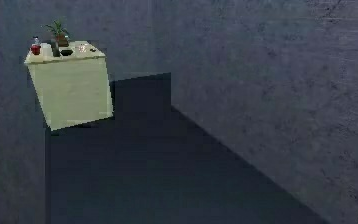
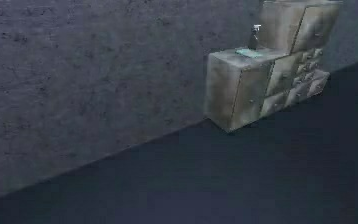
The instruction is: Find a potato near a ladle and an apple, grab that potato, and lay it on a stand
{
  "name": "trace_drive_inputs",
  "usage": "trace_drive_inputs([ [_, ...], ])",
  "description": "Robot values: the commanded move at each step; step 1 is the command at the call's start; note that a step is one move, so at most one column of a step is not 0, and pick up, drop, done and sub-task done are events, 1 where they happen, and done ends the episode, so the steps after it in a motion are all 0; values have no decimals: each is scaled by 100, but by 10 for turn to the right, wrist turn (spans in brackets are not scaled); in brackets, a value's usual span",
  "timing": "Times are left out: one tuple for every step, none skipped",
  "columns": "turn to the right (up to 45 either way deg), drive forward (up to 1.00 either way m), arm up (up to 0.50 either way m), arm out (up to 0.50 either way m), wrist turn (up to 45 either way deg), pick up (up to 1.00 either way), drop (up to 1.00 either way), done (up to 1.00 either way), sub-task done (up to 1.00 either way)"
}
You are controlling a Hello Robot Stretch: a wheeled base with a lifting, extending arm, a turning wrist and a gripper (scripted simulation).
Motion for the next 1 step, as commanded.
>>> trace_drive_inputs([
  [450,0,0,0,0,0,0,0,0],
])
